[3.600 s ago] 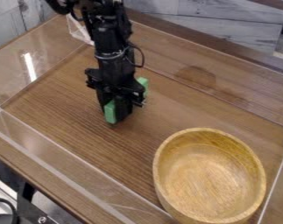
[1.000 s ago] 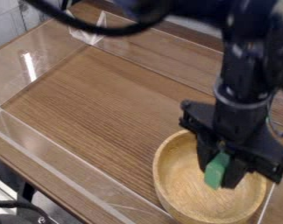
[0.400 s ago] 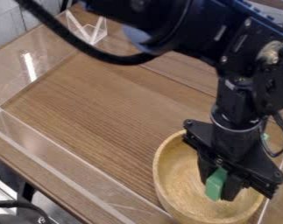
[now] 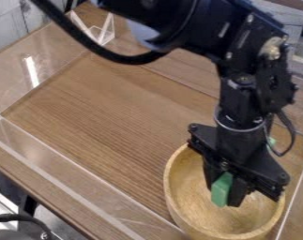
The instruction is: Put the green block in the brown bowl
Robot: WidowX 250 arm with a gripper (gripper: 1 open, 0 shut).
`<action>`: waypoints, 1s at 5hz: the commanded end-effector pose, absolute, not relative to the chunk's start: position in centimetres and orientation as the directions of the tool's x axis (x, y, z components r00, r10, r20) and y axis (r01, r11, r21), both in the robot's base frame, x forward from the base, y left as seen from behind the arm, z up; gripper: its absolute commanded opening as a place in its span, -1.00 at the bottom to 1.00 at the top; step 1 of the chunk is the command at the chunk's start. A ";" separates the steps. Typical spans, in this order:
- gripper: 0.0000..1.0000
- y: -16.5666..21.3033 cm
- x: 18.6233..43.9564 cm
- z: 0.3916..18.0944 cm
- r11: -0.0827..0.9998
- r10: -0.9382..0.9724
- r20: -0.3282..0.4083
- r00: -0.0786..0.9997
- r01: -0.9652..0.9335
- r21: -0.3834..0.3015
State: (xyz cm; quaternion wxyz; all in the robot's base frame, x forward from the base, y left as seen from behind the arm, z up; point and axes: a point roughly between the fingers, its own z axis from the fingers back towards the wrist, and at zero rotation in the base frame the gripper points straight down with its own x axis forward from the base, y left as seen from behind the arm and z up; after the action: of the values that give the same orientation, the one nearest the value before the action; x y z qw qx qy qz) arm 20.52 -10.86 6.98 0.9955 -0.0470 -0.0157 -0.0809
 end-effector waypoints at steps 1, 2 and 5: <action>-1.00 -11.1 21.8 7.9 0.978 -0.163 0.075 0.984 0.171 -0.118; -1.00 -11.1 22.1 7.4 0.976 -0.166 0.065 0.984 0.173 -0.131; -1.00 -10.9 22.8 6.5 0.975 -0.159 0.035 0.987 0.162 -0.151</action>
State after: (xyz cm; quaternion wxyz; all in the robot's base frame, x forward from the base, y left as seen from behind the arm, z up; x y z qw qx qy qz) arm 21.94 -10.89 5.70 0.9937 -0.0713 0.0065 -0.0863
